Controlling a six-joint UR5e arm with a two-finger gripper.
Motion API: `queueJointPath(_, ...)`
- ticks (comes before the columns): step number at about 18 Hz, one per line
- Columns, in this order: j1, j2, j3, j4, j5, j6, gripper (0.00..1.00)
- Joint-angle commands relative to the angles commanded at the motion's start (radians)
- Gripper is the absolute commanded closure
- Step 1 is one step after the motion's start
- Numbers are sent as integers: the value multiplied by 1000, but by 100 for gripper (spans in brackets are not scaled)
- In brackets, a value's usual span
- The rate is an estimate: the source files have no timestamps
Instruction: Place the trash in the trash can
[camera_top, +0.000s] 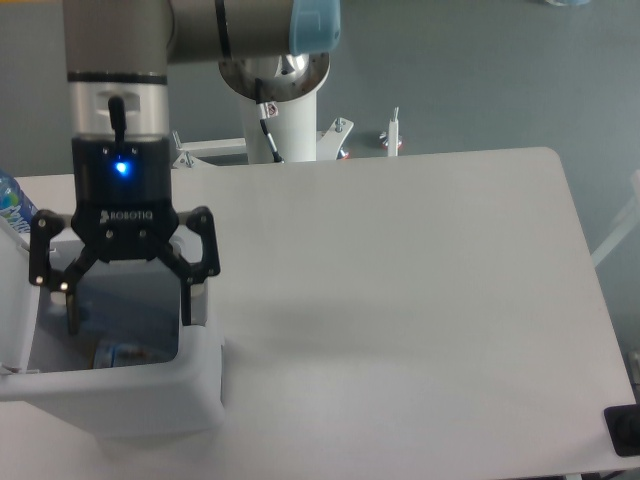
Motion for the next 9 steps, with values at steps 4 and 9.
queueJointPath(4, 89, 8, 5, -6, 6, 98, 0)
queueJointPath(9, 151, 61, -24, -73, 54, 199, 0)
